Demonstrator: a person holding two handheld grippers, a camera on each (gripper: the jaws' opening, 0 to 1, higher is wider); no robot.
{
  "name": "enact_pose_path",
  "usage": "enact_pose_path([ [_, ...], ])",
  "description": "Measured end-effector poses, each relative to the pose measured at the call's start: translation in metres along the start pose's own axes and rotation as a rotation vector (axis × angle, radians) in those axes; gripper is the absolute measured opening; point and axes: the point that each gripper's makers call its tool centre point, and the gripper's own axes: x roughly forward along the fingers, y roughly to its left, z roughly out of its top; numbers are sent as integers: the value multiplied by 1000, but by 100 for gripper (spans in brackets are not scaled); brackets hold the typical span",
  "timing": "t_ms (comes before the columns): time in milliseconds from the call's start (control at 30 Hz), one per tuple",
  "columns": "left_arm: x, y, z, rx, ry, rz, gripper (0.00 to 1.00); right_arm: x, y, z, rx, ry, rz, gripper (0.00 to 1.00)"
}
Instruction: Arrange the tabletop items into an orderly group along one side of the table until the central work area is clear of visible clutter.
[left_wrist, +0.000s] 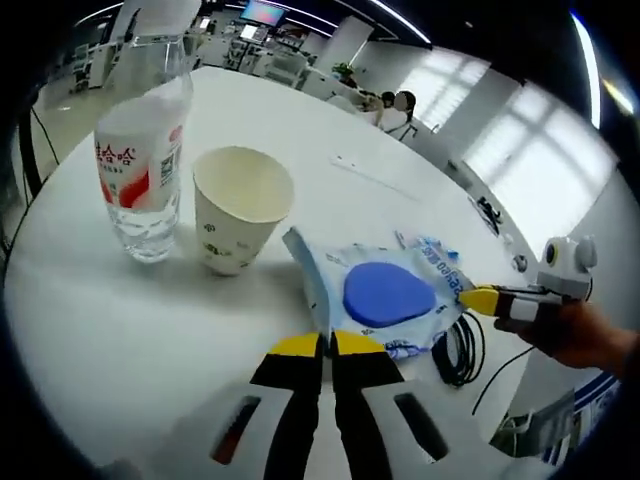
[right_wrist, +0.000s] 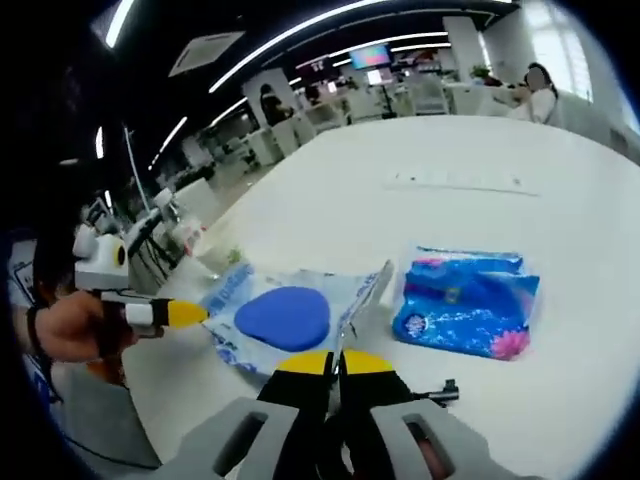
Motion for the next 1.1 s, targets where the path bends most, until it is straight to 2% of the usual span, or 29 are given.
enact_pose_path([
  [167, 7, 6, 3, -10, 2, 8, 0, 15, -5, 10, -14, 1, 12, 0],
  [267, 12, 11, 5, -12, -6, 7, 0, 20, -9, 13, 13, -19, 20, 0],
  [467, 19, 16, 8, -41, -18, 16, 0, 37, -19, -2, 38, 25, 13, 0],
  [567, 21, 18, 9, -59, -22, 25, 0, 43, -23, -6, 72, 22, 7, 0],
  [767, 28, 21, 13, -88, -43, 18, 0, 44, -22, -8, 149, 18, -22, 0],
  [1100, 35, 32, 22, -167, -80, 24, 1, 53, -19, -3, 189, 3, -53, 0],
])
